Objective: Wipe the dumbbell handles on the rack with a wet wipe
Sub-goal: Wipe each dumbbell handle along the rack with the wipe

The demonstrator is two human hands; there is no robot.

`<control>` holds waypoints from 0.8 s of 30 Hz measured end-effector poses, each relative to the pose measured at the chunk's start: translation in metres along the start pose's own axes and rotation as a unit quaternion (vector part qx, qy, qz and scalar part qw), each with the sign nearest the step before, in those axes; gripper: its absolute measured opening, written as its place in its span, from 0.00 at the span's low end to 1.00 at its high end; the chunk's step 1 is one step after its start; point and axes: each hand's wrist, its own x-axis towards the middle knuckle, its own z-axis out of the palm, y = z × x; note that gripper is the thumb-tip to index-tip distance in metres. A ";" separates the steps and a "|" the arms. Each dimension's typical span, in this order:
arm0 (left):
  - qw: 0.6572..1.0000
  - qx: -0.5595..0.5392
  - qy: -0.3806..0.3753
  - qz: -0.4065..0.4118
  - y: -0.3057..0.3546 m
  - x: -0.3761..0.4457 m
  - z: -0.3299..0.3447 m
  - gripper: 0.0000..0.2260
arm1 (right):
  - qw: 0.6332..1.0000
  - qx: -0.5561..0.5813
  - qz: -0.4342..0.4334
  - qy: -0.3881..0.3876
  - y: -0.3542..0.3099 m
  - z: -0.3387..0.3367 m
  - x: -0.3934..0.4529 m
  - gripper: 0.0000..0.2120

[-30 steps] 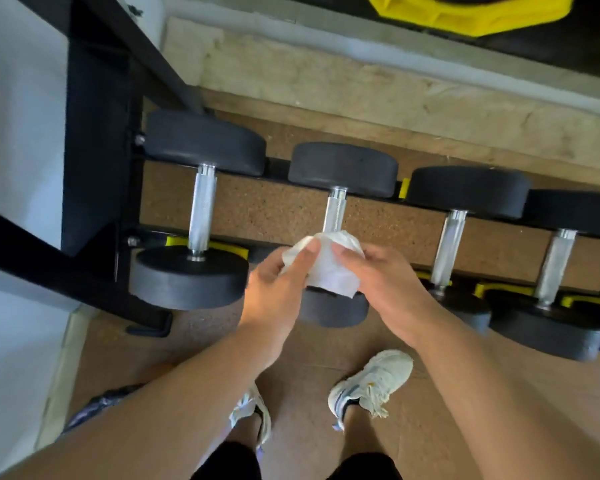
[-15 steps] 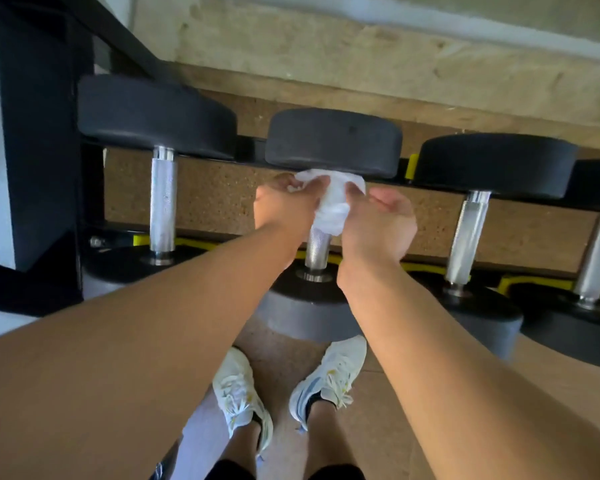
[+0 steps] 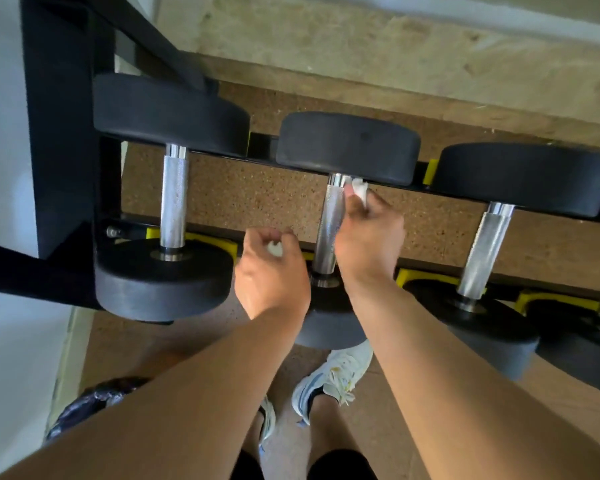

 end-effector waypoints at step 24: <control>0.992 -0.091 0.053 -0.067 -0.004 0.002 0.001 0.11 | 0.572 -0.495 -0.552 -0.352 0.014 -0.028 0.025 0.10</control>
